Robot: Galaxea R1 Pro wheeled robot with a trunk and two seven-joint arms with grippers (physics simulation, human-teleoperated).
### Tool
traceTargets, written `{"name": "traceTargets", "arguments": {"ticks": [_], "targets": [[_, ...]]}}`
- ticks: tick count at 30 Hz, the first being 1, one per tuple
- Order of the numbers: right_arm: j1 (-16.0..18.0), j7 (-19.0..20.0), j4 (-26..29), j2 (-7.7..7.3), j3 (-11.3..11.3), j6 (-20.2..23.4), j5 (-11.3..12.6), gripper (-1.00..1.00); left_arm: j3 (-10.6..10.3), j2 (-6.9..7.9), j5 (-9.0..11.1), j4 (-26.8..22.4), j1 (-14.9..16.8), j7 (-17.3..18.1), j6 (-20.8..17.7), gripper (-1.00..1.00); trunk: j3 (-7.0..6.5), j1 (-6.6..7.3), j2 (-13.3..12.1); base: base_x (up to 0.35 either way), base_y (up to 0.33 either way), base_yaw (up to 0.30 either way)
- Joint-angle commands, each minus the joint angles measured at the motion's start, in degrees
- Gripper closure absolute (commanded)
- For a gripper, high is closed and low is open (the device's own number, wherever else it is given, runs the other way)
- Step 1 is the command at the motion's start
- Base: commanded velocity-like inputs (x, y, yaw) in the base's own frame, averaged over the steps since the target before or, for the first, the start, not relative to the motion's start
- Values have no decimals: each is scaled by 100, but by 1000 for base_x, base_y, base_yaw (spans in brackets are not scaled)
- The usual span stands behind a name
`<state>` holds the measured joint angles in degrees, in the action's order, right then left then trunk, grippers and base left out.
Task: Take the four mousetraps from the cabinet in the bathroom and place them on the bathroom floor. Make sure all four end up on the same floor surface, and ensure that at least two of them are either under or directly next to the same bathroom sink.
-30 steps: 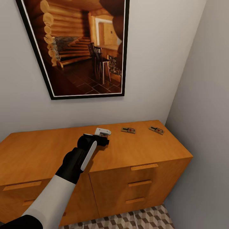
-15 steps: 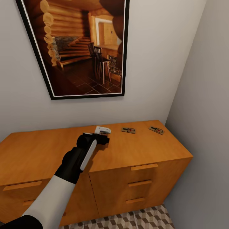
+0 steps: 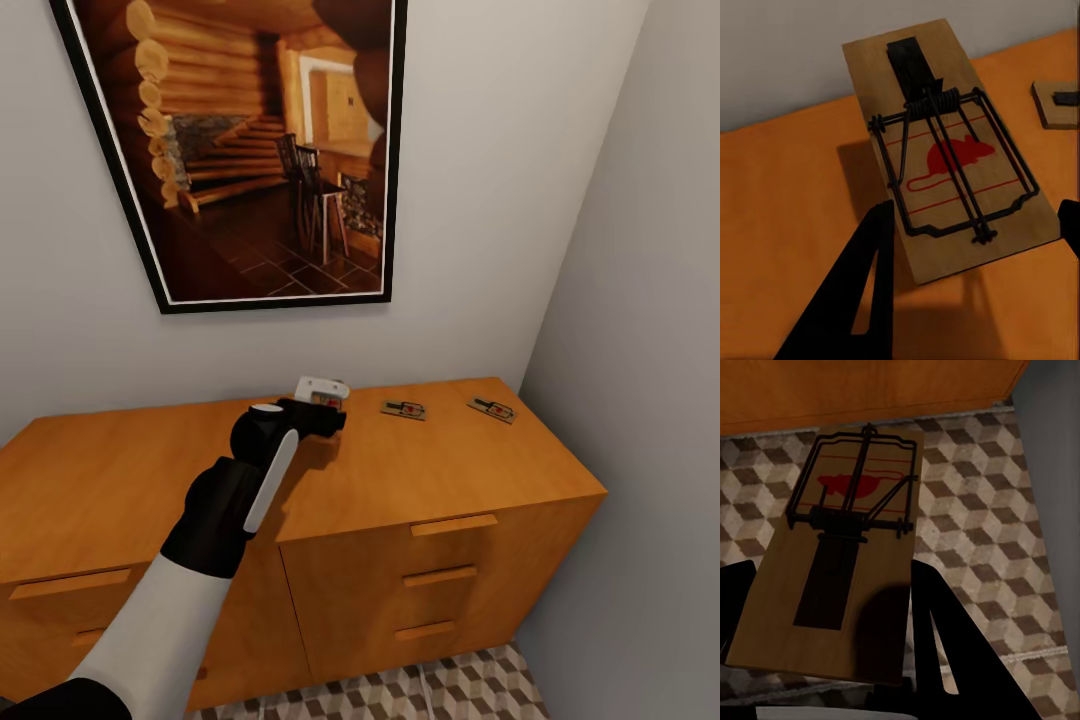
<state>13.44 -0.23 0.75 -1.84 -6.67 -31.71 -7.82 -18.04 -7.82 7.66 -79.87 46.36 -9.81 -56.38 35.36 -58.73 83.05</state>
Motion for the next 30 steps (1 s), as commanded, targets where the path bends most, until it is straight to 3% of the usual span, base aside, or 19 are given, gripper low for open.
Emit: {"name": "traceTargets", "arguments": {"ticks": [1, 8, 30], "targets": [[3, 23, -5, -1, -48, -19, -35, 100, -5, 0, 51, -13, 5, -56, -22, 100, 5, 0, 3, 0, 0, 0], [1, 23, -5, -1, -48, -19, -35, 100, -7, 8, 55, -15, 5, -56, -23, 100, 5, 0, 3, -117, 0, 0], [1, 24, -5, 8, -46, -19, -35, 100, -7, 9, 60, 33, 5, -56, -30, 100, 5, 0, 3, -304, 35, 0]]}}
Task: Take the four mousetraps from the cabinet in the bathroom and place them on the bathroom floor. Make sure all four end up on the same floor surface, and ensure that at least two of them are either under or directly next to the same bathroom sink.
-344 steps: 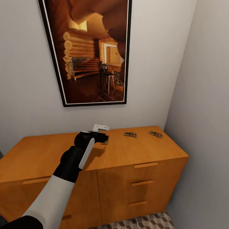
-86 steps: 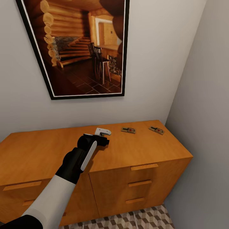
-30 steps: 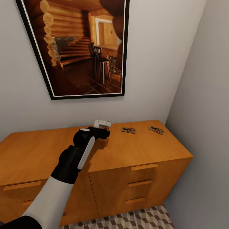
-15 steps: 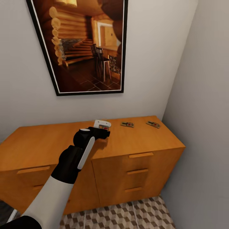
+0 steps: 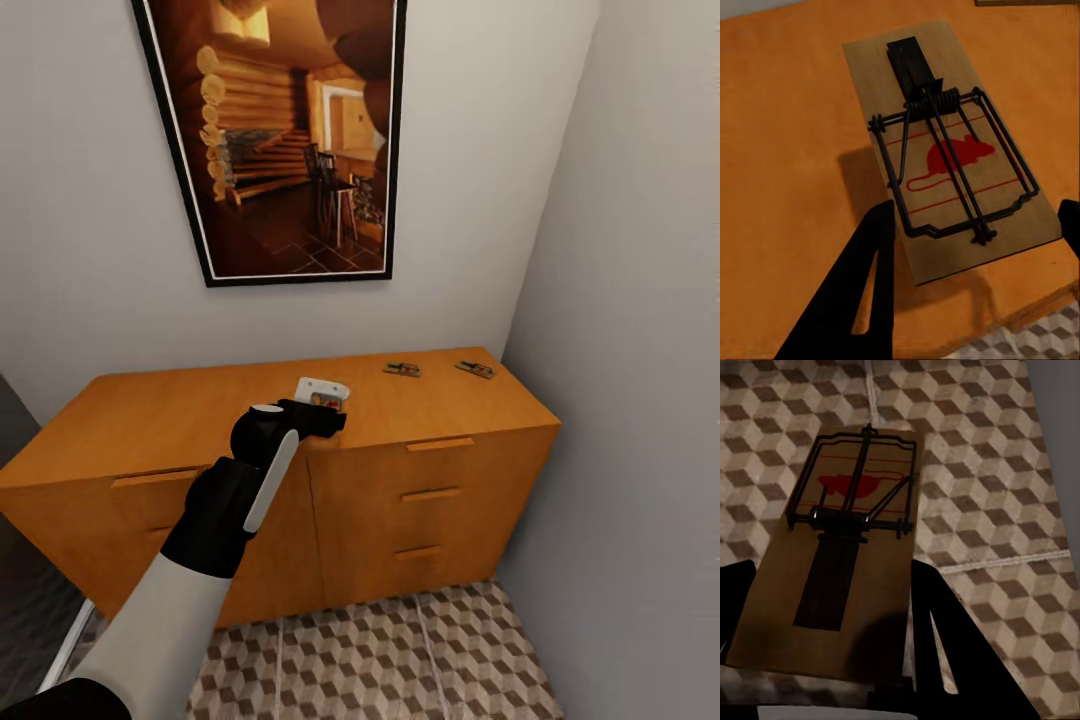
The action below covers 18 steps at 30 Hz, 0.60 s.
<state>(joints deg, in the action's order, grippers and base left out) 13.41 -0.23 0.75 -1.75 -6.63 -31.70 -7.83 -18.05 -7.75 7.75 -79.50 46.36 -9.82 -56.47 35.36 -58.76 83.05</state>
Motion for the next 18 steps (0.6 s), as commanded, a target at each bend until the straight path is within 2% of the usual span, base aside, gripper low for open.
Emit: {"name": "traceTargets", "arguments": {"ticks": [1, 18], "targets": [[3, 21, -5, -1, -49, -20, -34, 100, -5, 1, 51, -4, 4, -55, -21, 100, 5, 3, 3, -292, 123, 0], [3, 36, 23, -7, -57, -25, -36, 100, -5, 1, 51, 44, 4, -55, -21, 100, 5, 3, 3, -268, 186, 0]]}}
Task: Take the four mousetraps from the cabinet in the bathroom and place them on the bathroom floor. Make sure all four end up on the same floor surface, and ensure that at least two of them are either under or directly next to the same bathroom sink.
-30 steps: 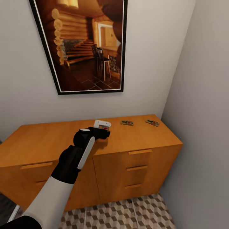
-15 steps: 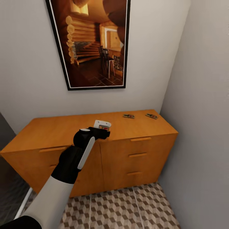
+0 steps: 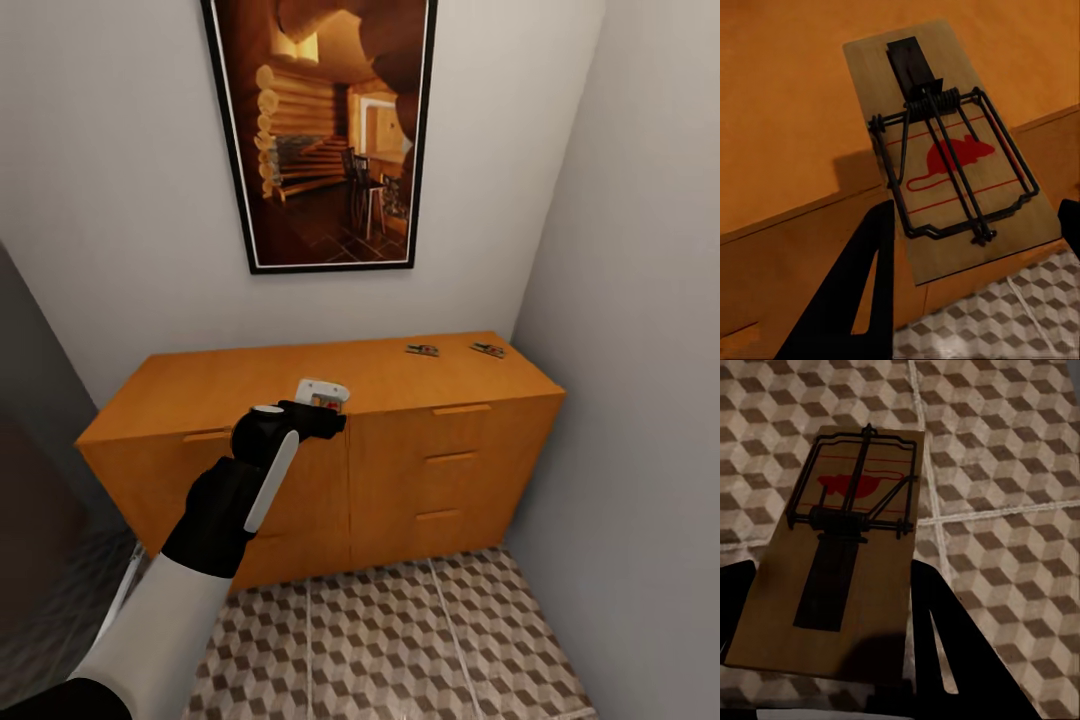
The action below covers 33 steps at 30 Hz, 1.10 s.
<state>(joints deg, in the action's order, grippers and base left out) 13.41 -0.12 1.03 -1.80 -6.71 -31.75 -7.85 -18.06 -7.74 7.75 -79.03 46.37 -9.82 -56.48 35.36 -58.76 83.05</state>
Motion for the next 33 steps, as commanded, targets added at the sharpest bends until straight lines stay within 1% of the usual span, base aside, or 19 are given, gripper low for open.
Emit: {"name": "traceTargets", "arguments": {"ticks": [1, 17, 21, 30, 33], "targets": [[3, 26, 1, 1, -50, -22, -37, 100, -5, 1, 51, 8, 4, -55, -21, 100, 5, 3, 3, -262, 197, 0], [5, 31, 11, 13, -50, -24, -39, 100, -8, 1, 56, 178, 4, -52, -13, 100, 5, 3, 3, -272, 154, 0], [4, 32, 11, 13, -49, -24, -39, 100, -13, 1, 59, 266, 4, -48, -12, 100, 5, 3, 3, -304, 56, 0], [3, 33, 11, 13, -45, -24, -37, 100, -14, -8, 60, 290, -21, -40, -12, 100, 5, 3, 3, -323, 7, 0], [3, 33, 11, 13, -49, -24, -38, 100, -14, -8, 60, 337, -32, -39, -7, 100, 5, 3, 3, -174, 0, 0]]}}
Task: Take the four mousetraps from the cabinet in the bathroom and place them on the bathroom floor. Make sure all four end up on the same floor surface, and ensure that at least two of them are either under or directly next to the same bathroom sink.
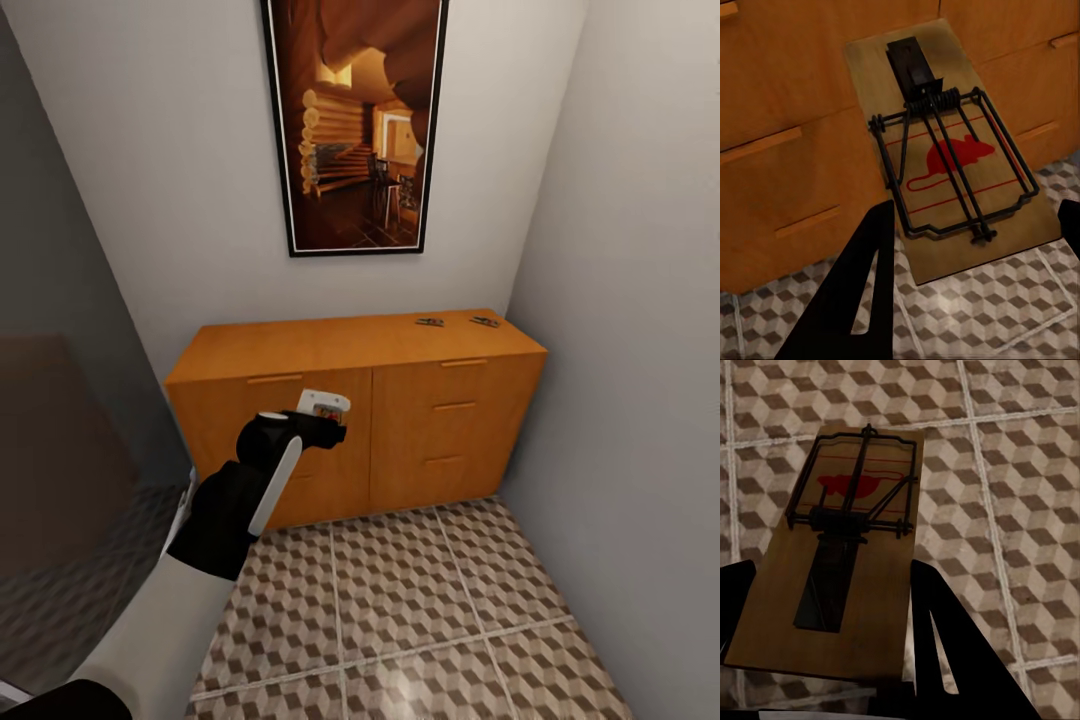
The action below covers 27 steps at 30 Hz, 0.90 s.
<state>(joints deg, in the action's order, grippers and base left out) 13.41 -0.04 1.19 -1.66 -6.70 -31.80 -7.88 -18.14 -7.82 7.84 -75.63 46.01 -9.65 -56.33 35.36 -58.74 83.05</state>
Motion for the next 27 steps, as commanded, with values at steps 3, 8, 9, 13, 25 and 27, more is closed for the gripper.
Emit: {"name": "traceTargets", "arguments": {"ticks": [3, 8, 9, 13, 25, 27], "targets": [[3, 23, -5, -1, -48, -19, -33, 100, -5, 0, 51, 89, -1, -55, -15, 100, 5, 2, 3, -60, 0, 0], [4, 25, -5, -1, -49, -19, -36, 100, -5, 4, 45, 332, -4, -43, 13, 100, 5, 2, 3, -12, 0, 0], [4, 26, -5, -1, -48, -19, -35, 100, -5, 4, 44, 429, -7, -41, 19, 100, 5, 2, 3, -3, 0, 0], [3, 23, -5, -1, -50, -19, -34, 100, -7, 2, 43, 835, -71, -31, 174, 100, 5, 2, 3, -1, 0, 0], [4, 25, -5, -1, -50, -19, -32, 100, -23, 8, 42, 2824, -645, -16, 2219, 100, 5, 2, 3, 0, 0, 0], [5, 25, -5, -1, -50, -19, -35, 100, -23, 10, 42, 3361, -702, -13, 2786, 100, 5, 2, 3, 0, 0, 0]]}}
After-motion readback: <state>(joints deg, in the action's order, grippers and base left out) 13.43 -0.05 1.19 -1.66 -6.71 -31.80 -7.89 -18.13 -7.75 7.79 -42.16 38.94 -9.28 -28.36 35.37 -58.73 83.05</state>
